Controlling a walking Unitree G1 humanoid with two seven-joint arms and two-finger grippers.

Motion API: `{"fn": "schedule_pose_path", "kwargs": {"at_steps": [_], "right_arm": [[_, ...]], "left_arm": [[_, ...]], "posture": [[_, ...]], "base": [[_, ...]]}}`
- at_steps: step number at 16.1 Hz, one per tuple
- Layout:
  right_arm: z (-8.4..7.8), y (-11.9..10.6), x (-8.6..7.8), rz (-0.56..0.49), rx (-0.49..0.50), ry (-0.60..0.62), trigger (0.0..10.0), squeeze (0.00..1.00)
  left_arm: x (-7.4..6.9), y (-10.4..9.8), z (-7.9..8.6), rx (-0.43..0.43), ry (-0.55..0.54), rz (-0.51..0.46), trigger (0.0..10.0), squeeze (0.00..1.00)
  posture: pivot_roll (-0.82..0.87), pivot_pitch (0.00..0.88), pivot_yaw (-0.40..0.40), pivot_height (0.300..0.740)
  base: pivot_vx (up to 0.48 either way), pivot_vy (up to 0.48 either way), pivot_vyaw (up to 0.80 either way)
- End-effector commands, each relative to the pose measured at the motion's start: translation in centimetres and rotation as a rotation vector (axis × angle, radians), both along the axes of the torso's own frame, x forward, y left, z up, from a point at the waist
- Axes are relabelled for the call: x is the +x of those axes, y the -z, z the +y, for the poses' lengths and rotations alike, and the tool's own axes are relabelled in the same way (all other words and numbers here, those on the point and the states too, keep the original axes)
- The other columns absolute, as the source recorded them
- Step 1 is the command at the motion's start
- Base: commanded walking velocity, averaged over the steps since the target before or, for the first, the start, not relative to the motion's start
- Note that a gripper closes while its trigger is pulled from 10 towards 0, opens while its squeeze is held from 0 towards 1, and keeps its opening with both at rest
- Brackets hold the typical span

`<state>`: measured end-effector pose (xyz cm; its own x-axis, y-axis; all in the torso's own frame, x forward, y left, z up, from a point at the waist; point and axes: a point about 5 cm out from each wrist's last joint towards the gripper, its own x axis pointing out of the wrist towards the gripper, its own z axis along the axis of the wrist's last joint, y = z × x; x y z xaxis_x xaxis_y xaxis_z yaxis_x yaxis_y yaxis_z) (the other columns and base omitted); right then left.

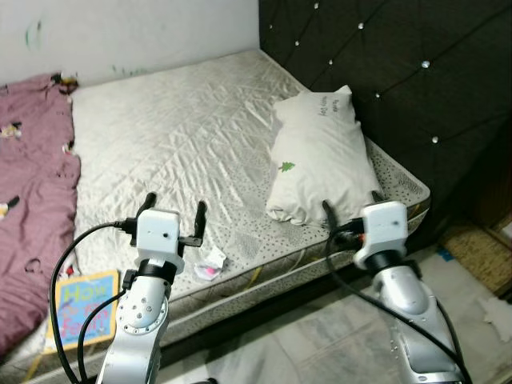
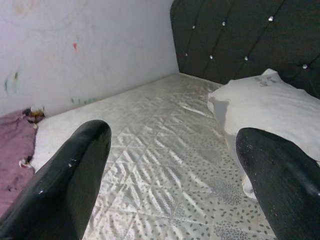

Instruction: Clean up the room

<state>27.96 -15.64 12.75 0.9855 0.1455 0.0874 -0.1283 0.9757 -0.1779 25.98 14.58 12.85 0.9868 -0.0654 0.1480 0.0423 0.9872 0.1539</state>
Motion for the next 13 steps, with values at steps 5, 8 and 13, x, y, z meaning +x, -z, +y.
{"fn": "schedule_pose_path", "kwargs": {"at_steps": [5,8,13], "right_arm": [[0.63,0.0,0.18,0.001,0.005,-0.022,10.0,0.0],[0.6,-0.05,0.25,0.0,0.012,-0.021,10.0,0.0],[0.53,0.02,0.33,0.005,0.024,-0.017,10.0,0.0]], "left_arm": [[0.12,-0.42,0.27,-0.003,0.006,-0.011,10.0,0.0],[0.19,-0.36,0.21,-0.001,0.011,-0.009,10.0,0.0],[0.29,-0.23,0.11,-0.009,-0.011,-0.007,10.0,0.0]], "posture": [[-0.01,0.125,-0.009,0.74],[-0.01,0.126,-0.01,0.74],[-0.01,0.127,-0.011,0.74]], "base": [[0.292,0.0,0.09],[0.316,0.0,0.15],[0.115,0.0,0.0]]}}
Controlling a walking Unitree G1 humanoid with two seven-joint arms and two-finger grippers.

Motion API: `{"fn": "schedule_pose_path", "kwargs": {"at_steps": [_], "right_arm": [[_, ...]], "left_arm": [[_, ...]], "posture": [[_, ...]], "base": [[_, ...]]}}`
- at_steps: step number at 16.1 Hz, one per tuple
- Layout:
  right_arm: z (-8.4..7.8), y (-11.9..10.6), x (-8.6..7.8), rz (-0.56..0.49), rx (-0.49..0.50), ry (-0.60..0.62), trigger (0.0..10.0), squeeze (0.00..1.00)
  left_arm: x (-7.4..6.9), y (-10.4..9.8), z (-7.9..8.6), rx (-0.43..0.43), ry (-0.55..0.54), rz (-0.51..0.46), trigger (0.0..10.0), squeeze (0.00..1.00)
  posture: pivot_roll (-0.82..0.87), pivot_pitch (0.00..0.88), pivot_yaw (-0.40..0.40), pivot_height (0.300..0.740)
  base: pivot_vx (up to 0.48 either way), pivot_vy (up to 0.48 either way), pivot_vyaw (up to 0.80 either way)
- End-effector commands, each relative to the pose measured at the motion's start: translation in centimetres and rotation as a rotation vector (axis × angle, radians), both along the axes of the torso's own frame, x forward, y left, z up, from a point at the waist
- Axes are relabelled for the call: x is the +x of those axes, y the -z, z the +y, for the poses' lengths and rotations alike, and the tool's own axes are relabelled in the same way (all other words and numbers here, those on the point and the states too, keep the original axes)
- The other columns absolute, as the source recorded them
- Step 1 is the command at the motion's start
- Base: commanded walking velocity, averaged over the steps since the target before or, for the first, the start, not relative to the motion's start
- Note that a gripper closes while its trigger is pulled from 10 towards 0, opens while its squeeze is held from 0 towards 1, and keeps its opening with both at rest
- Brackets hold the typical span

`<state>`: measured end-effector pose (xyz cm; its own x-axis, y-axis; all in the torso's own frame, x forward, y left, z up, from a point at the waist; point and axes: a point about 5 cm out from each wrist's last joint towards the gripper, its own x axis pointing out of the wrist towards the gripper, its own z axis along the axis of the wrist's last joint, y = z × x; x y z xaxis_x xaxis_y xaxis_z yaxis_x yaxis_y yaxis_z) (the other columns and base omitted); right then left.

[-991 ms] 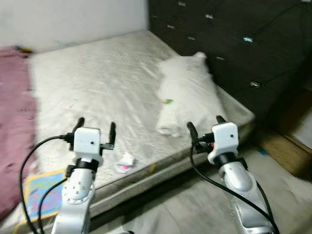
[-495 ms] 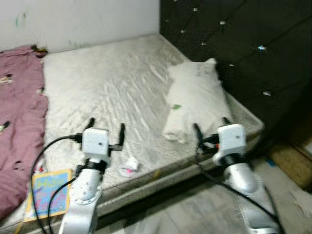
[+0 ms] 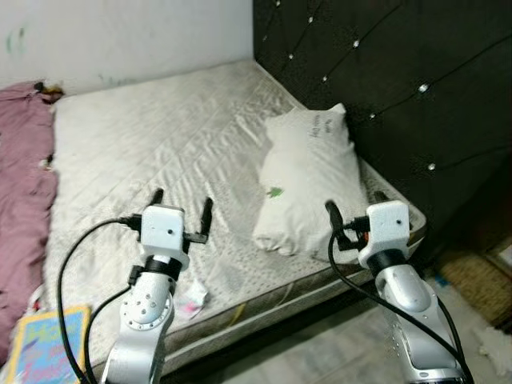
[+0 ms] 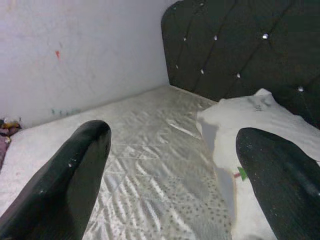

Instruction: Clean up the room

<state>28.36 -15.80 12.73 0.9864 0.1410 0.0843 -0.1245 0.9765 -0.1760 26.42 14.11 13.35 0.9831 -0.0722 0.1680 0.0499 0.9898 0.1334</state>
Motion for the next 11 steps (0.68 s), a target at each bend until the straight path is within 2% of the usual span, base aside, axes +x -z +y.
{"fn": "schedule_pose_path", "kwargs": {"at_steps": [1,11], "right_arm": [[0.76,-0.01,-0.06,-0.002,0.008,-0.024,10.0,0.0],[0.94,-0.04,0.15,-0.008,-0.001,-0.029,10.0,0.0]], "left_arm": [[-0.11,0.22,0.57,0.017,-0.025,0.009,10.0,0.0],[0.17,0.33,0.32,-0.013,0.0,0.022,10.0,0.0]], "posture": [[-0.01,0.125,-0.01,0.74],[-0.01,0.125,-0.009,0.74]], "base": [[0.0,0.0,0.0],[0.0,0.0,0.8]]}}
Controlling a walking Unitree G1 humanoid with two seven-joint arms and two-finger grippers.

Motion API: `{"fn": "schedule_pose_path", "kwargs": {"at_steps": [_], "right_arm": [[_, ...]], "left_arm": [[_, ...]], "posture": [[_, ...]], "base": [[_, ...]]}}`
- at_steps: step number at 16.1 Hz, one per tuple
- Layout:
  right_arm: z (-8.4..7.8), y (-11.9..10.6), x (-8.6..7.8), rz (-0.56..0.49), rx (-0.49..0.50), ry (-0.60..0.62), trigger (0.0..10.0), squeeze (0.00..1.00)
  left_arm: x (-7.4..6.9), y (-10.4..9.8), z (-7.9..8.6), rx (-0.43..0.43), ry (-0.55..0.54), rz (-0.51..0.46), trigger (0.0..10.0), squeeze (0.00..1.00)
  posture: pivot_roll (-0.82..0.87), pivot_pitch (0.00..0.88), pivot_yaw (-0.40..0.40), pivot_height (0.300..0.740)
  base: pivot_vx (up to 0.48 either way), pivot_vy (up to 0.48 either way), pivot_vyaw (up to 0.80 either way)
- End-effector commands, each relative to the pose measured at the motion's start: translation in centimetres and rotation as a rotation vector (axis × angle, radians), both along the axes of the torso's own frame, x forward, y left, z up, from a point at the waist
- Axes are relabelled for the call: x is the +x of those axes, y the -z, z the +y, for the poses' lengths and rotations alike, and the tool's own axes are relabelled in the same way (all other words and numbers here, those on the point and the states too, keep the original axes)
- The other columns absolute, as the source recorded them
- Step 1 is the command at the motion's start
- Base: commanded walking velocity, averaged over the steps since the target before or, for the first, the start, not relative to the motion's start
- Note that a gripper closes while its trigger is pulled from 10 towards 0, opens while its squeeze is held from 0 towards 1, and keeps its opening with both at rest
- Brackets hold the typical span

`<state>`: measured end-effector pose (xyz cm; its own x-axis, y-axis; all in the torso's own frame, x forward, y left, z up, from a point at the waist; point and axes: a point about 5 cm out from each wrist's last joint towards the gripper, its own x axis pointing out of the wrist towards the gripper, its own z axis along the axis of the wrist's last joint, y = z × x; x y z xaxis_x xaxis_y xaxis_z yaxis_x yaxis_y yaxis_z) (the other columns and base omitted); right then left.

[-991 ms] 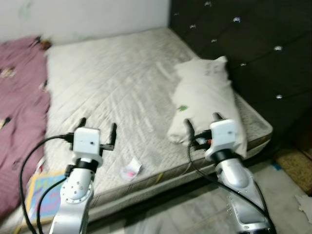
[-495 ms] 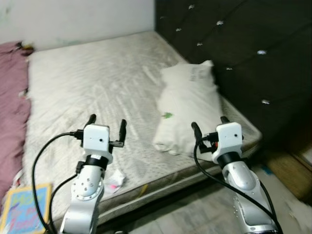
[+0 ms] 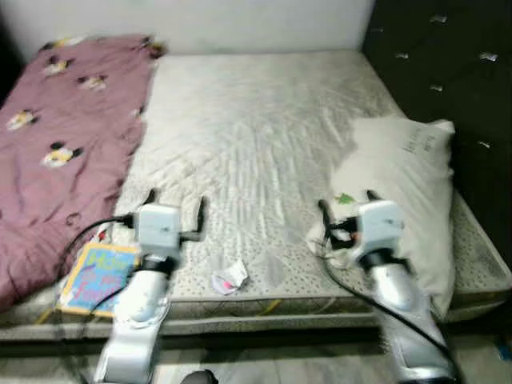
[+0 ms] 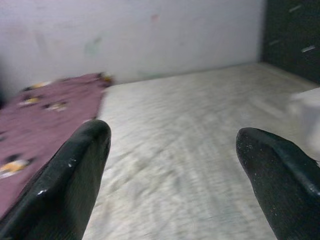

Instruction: Clean up the room

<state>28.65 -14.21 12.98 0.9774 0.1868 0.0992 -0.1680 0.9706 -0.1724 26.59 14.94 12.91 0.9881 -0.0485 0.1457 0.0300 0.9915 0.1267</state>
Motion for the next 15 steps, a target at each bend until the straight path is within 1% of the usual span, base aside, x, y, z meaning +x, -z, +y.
{"fn": "schedule_pose_path", "kwargs": {"at_steps": [1,4,8,10,11,15], "right_arm": [[-0.59,0.2,-0.11,0.005,-0.015,0.016,10.0,0.0],[-0.65,0.19,-0.05,0.006,0.005,0.02,10.0,0.0],[-0.82,0.09,0.17,0.006,0.024,0.029,10.0,0.0],[-0.89,0.08,0.24,0.008,0.042,0.036,10.0,0.0],[-0.93,0.03,0.34,0.012,0.072,0.039,10.0,0.0],[-0.99,-0.06,0.56,0.011,0.078,0.046,10.0,0.0]], "left_arm": [[0.03,-0.1,-0.47,-0.013,0.024,0.001,10.0,0.0],[0.09,-0.09,-0.48,-0.017,0.028,0.002,10.0,0.0],[0.12,-0.01,-0.68,-0.043,0.044,0.009,10.0,0.0],[0.19,0.0,-0.67,-0.042,0.046,0.01,10.0,0.0],[0.22,0.03,-0.65,-0.038,0.047,0.011,10.0,0.0],[0.26,0.15,-0.63,-0.04,0.045,0.017,10.0,0.0]], "posture": [[-0.01,0.125,-0.009,0.74],[-0.01,0.124,-0.009,0.74],[-0.02,0.123,-0.01,0.74],[-0.02,0.122,-0.009,0.74],[-0.02,0.119,-0.008,0.74],[-0.02,0.119,-0.008,0.74]], "base": [[0.0,0.0,0.8],[0.0,0.0,0.7],[0.0,0.456,0.0],[0.0,0.48,0.0],[0.0,0.48,0.0],[0.0,0.48,0.0]]}}
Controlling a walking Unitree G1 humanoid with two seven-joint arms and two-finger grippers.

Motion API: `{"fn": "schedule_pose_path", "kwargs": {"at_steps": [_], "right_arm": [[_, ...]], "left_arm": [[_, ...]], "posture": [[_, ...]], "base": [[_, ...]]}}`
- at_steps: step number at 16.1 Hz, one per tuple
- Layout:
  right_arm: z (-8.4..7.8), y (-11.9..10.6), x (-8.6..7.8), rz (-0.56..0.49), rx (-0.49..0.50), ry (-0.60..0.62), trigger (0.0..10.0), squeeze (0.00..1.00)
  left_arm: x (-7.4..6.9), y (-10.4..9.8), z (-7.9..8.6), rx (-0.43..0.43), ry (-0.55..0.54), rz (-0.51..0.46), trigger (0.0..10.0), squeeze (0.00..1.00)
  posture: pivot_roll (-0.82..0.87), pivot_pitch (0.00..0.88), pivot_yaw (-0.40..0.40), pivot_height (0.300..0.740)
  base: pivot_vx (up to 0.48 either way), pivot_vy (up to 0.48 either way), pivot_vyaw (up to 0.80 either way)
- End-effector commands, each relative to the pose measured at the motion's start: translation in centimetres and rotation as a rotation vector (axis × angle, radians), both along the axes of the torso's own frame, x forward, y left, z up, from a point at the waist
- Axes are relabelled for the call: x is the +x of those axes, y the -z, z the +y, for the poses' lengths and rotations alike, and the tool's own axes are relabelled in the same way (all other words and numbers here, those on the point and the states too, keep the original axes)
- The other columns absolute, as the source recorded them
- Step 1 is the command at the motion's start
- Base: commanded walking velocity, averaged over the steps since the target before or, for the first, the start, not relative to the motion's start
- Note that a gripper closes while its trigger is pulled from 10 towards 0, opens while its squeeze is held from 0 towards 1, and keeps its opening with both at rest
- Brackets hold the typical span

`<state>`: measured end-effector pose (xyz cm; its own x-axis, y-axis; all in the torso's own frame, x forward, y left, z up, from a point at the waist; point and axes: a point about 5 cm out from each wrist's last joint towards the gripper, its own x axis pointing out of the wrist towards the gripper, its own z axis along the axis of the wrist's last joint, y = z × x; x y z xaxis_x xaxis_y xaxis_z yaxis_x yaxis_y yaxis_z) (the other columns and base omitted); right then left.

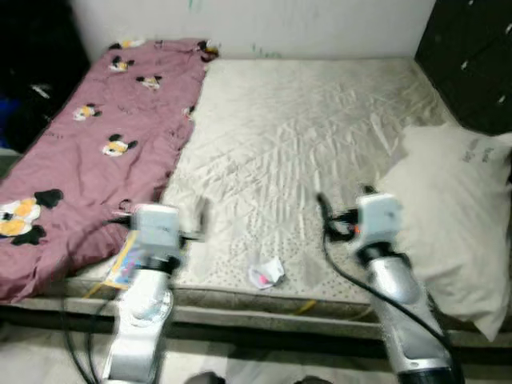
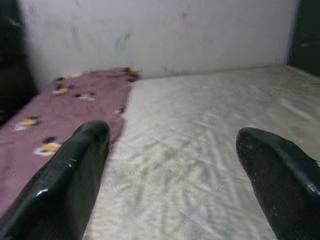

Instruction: Clean up the room

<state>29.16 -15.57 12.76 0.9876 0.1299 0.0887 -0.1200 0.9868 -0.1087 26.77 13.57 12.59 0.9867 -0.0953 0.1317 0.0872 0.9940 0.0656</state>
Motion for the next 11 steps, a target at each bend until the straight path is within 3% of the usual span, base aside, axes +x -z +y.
{"fn": "schedule_pose_path", "kwargs": {"at_steps": [1,3,6,11], "right_arm": [[0.4,-0.29,0.11,-0.011,0.017,-0.007,10.0,0.0],[0.45,-0.3,0.13,-0.015,0.01,-0.009,10.0,0.0],[0.45,-0.29,0.22,-0.015,0.02,-0.012,10.0,0.0],[0.42,-0.19,0.32,-0.007,0.023,-0.008,10.0,0.0]], "left_arm": [[0.1,-0.16,0.73,0.024,-0.012,-0.003,10.0,0.0],[0.06,-0.09,0.51,0.028,-0.007,-0.005,10.0,0.0],[0.0,-0.18,-0.2,0.007,0.038,-0.016,10.0,0.0],[0.06,-0.34,0.11,0.005,0.038,-0.033,10.0,0.0]], "posture": [[-0.02,0.119,-0.01,0.74],[-0.02,0.119,-0.01,0.74],[-0.02,0.114,-0.008,0.74],[-0.02,0.11,-0.008,0.74]], "base": [[0.0,0.48,0.0],[0.0,0.448,0.0],[0.0,0.0,0.0],[0.0,0.0,0.0]]}}
